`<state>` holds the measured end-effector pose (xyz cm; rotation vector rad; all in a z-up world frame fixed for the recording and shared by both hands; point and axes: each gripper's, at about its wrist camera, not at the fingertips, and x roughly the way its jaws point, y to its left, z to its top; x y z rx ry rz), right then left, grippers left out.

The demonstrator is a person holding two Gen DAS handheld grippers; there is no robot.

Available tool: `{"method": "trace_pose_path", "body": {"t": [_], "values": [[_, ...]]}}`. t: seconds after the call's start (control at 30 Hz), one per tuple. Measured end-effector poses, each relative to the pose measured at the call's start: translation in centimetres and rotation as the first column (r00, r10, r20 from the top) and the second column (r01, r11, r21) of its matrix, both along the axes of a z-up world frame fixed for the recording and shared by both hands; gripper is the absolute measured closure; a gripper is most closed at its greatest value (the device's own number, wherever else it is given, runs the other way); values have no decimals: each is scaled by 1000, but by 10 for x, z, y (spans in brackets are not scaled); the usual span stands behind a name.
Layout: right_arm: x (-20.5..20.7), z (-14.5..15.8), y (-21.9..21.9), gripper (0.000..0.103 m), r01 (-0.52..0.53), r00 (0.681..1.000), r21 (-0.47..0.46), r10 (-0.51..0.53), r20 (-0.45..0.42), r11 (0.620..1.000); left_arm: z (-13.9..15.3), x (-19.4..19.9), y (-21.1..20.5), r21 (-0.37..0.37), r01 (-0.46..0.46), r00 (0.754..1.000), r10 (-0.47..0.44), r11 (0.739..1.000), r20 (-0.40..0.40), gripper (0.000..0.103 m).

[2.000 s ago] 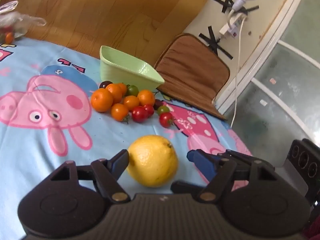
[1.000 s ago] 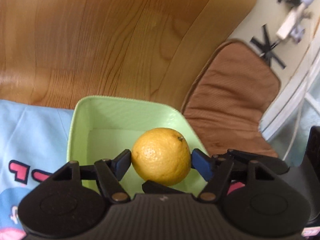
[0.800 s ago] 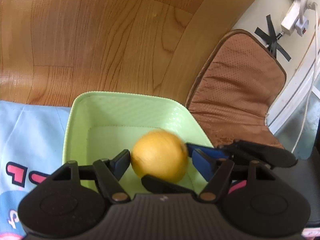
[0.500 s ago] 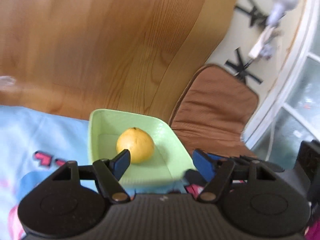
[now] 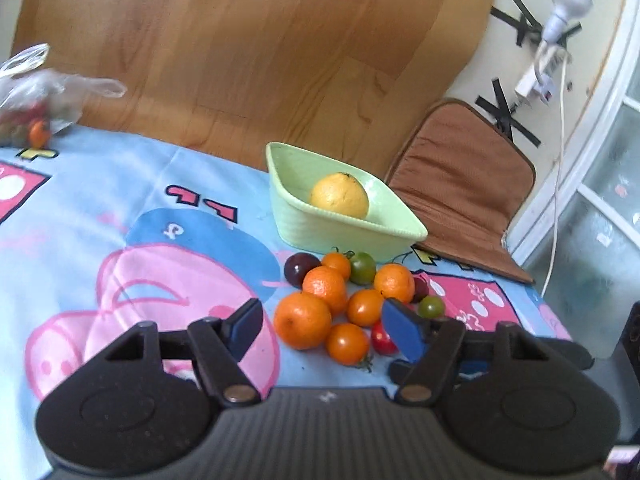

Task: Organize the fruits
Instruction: 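Lower the grapefruit into the green bowl and open the left gripper, then grasp a mandarin with the left gripper while the right gripper grasps an orange cherry tomato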

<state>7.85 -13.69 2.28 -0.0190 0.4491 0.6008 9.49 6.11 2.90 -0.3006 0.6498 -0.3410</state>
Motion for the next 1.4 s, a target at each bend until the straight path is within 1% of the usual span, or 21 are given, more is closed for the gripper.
{"method": "trace_pose_path", "body": {"t": [0.1,0.13,0.2,0.23,0.27,0.3,0.33,0.4,0.43,0.53,0.6,0.67,0.73,0.8,0.9,1.0,1.07,1.17,1.23,1.3,1.4], "values": [[9,-9,18,76,8,1000,-100,-5,30,995,-6,6,-14,71,23,1000,-23,997,11,36],[14,-11,23,76,6,1000,-116,-3,30,993,-9,8,-17,83,26,1000,-27,996,2,38],[23,-15,28,72,6,1000,-148,-3,19,989,-15,10,-19,85,29,1000,-28,996,-9,44],[26,-14,31,72,9,1000,-156,-5,25,988,-17,10,-19,91,18,1000,-18,996,-5,53],[27,-15,32,71,8,1000,-163,-3,28,987,-19,11,-18,91,9,1000,-9,996,-6,57],[28,-15,34,71,9,1000,-170,-4,28,985,-20,12,-15,76,1,1000,0,997,-7,64],[28,-18,32,71,9,1000,-170,-6,21,985,-21,12,-10,57,-11,1000,12,998,-19,68],[24,-18,30,72,7,1000,-157,-4,22,988,-22,9,-2,1,-2,999,2,1000,-36,68],[21,-18,28,73,6,1000,-148,-4,17,989,-22,4,0,-12,4,999,-5,1000,-36,68],[-3,-17,21,73,6,1000,-123,-2,28,992,-21,-18,-3,5,31,999,-31,1000,-12,68],[-23,-18,14,73,5,999,-121,-1,35,993,-22,-36,-10,-3,64,998,-64,998,-15,68],[-42,-19,9,73,15,999,-127,-10,35,992,-23,-53,-19,1,102,995,-102,995,-12,68],[-59,-20,1,73,26,999,-122,-23,25,992,-22,-70,-30,28,122,992,-122,992,5,68],[-72,-20,-8,73,41,999,-111,-39,18,993,-23,-82,-40,22,148,989,-148,989,3,68],[-88,-23,-15,72,72,997,-120,-71,11,990,-26,-94,-51,22,163,987,-163,986,2,67],[-92,-24,-16,72,87,996,-132,-86,10,988,-26,-98,-57,35,160,987,-161,986,12,67],[-93,-25,-16,72,92,996,-127,-92,5,988,-27,-97,-57,27,155,988,-155,988,5,67],[-89,-28,-17,70,86,996,-134,-87,-1,987,-26,-98,-54,19,133,991,-133,991,-3,62],[-92,-29,-16,67,96,995,-137,-97,-1,986,-24,-98,-49,22,110,994,-111,994,3,56],[-92,-30,-17,58,103,995,-131,-105,-3,986,-22,-99,-44,27,87,996,-87,996,8,52],[-91,-31,-19,56,110,994,-120,-112,-10,987,-20,-98,-41,20,94,995,-94,995,10,47]]}}
